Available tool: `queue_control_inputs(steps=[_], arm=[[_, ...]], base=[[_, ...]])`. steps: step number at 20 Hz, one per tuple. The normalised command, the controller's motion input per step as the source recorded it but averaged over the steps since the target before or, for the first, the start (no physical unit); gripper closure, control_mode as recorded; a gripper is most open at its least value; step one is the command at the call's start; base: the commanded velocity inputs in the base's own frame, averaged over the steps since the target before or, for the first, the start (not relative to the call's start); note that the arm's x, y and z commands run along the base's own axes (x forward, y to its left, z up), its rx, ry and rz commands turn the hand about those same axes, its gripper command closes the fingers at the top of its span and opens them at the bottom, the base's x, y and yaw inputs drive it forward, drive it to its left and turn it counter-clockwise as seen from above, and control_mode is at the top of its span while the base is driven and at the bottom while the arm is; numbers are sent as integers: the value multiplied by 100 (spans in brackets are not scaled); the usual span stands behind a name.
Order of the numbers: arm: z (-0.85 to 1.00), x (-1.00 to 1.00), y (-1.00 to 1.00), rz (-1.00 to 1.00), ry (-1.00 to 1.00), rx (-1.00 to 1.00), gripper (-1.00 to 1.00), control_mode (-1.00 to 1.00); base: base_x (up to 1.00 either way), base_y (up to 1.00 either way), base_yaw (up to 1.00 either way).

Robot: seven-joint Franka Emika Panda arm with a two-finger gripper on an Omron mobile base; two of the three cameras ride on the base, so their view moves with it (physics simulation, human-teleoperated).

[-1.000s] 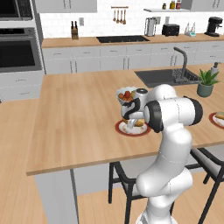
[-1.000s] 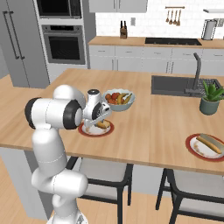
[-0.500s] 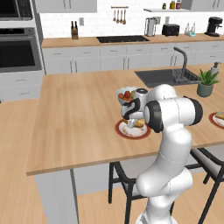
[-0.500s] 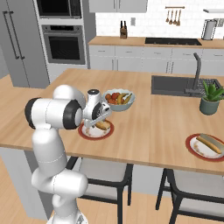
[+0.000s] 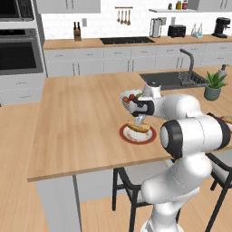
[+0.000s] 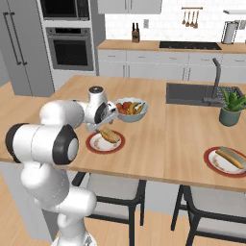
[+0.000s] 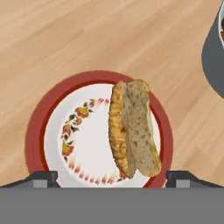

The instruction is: Place one bun and one sausage from the bowl on each plate.

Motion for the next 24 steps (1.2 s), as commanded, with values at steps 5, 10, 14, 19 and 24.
queue_control_inputs(steps=[5, 10, 14, 19, 24], arm=[[96, -92, 0, 0, 9, 8, -100, -100], [88, -100, -3, 0, 29, 2, -100, -100], [79, -99, -8, 0, 36, 0, -100, -100], [47, -97, -3, 0, 15, -6, -100, -100], [36, -86, -3, 0, 0, -6, -100, -100]], base=[[0, 0, 0], [0, 0, 0], [0, 0, 0], [0, 0, 0], [0, 0, 0]])
